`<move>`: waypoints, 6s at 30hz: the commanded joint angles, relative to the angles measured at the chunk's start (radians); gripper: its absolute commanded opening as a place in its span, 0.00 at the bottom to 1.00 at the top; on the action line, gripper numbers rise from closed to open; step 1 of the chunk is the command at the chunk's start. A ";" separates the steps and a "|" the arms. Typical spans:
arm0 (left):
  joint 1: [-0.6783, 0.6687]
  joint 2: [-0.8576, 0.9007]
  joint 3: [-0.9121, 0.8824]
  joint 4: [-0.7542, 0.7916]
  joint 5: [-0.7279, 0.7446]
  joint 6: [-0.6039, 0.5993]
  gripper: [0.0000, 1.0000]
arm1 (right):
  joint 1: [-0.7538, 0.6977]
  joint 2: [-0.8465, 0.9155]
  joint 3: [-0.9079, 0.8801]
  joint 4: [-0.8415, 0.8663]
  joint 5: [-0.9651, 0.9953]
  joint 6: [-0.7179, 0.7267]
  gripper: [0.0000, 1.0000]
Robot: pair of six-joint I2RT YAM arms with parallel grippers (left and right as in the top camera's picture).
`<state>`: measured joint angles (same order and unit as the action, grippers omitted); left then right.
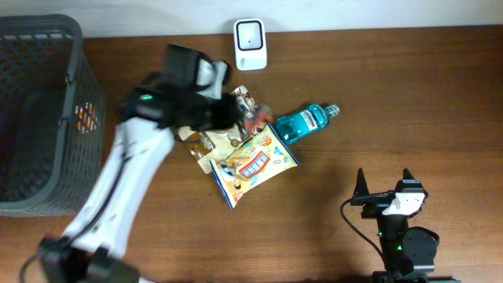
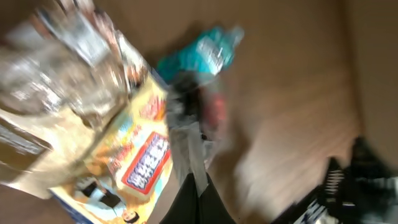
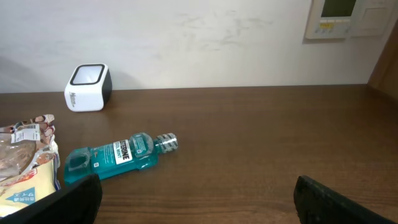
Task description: Scan the item barcode
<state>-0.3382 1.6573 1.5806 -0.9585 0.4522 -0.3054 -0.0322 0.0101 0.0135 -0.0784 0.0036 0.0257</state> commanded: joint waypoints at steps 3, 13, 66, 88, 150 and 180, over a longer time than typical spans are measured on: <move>-0.109 0.198 -0.002 -0.010 -0.076 0.015 0.16 | -0.006 -0.006 -0.008 -0.003 0.008 0.000 0.99; 0.031 0.163 0.461 -0.362 -0.603 0.042 1.00 | -0.006 -0.006 -0.008 -0.003 0.008 0.000 0.98; 0.842 0.762 1.040 -0.506 -0.343 0.058 0.00 | -0.006 -0.006 -0.008 -0.003 0.008 0.000 0.98; -0.072 0.326 0.502 -0.525 -0.374 0.062 0.00 | -0.006 -0.006 -0.008 -0.003 0.008 0.000 0.98; 1.079 -0.069 0.166 -0.687 -0.517 -0.360 0.00 | -0.006 -0.006 -0.008 -0.003 0.008 0.000 0.98; 0.774 -0.616 0.381 -0.729 -0.048 -0.014 0.99 | -0.006 -0.006 -0.008 -0.003 0.009 0.000 0.98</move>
<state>0.4793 1.0916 1.9491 -1.6875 0.3702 -0.3573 -0.0322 0.0101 0.0135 -0.0784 0.0036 0.0254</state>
